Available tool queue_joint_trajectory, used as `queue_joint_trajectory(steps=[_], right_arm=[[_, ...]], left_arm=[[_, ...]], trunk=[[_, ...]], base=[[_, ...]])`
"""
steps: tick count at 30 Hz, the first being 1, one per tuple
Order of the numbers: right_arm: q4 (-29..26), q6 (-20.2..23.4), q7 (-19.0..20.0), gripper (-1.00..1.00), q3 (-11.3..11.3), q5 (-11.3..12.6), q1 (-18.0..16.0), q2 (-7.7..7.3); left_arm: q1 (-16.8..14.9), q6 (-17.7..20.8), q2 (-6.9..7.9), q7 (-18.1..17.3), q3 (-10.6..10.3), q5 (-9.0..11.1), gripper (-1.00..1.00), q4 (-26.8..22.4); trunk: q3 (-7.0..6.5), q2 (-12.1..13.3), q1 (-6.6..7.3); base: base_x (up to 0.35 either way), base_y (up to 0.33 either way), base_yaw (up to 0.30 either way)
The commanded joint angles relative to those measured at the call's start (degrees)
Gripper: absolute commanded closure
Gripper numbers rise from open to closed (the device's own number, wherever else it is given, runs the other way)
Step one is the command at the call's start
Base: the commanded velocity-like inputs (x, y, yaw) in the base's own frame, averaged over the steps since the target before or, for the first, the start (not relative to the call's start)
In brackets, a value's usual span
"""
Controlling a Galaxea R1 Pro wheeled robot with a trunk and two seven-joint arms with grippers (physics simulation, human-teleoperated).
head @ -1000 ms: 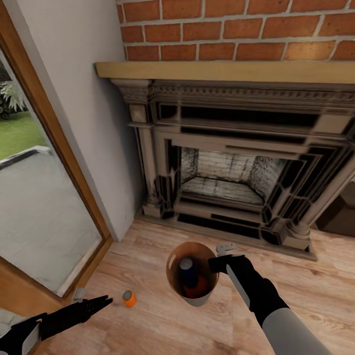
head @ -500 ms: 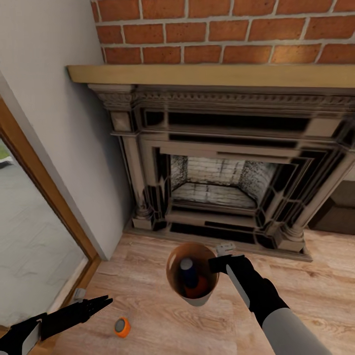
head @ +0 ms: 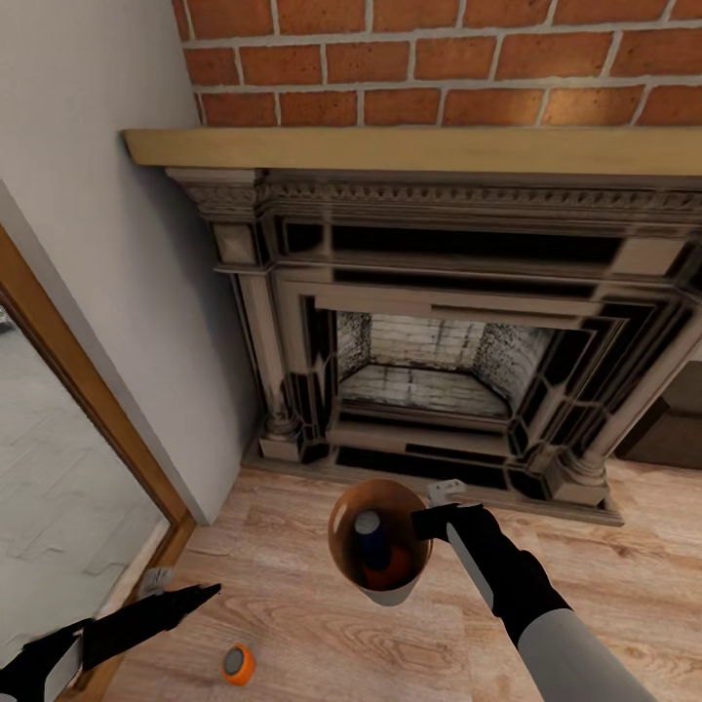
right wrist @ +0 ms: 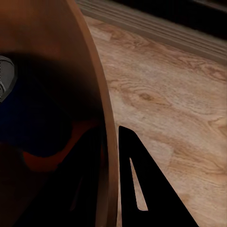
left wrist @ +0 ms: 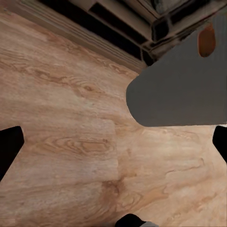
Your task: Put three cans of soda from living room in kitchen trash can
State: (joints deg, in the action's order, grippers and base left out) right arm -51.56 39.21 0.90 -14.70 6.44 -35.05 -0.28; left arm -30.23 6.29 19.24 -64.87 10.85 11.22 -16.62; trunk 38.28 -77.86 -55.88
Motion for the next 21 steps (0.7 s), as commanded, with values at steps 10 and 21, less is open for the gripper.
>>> queue_joint_trajectory(steps=[10,21], right_arm=[[-0.1,0.0,0.3,1.00,0.2,0.7,0.0,-0.10],[-6.1,4.7,0.3,1.00,0.4,0.7,0.1,-0.44]], left_arm=[[0.0,-3.8,-9.49,45.1,-0.9,-0.7,-1.00,-0.3],[0.0,-13.7,-15.69,62.6,-1.1,-7.6,-1.00,-0.3]], trunk=[[-0.01,0.0,0.00],[-0.01,0.0,0.00]], base=[[0.000,0.000,0.000],[0.001,0.000,0.000]])
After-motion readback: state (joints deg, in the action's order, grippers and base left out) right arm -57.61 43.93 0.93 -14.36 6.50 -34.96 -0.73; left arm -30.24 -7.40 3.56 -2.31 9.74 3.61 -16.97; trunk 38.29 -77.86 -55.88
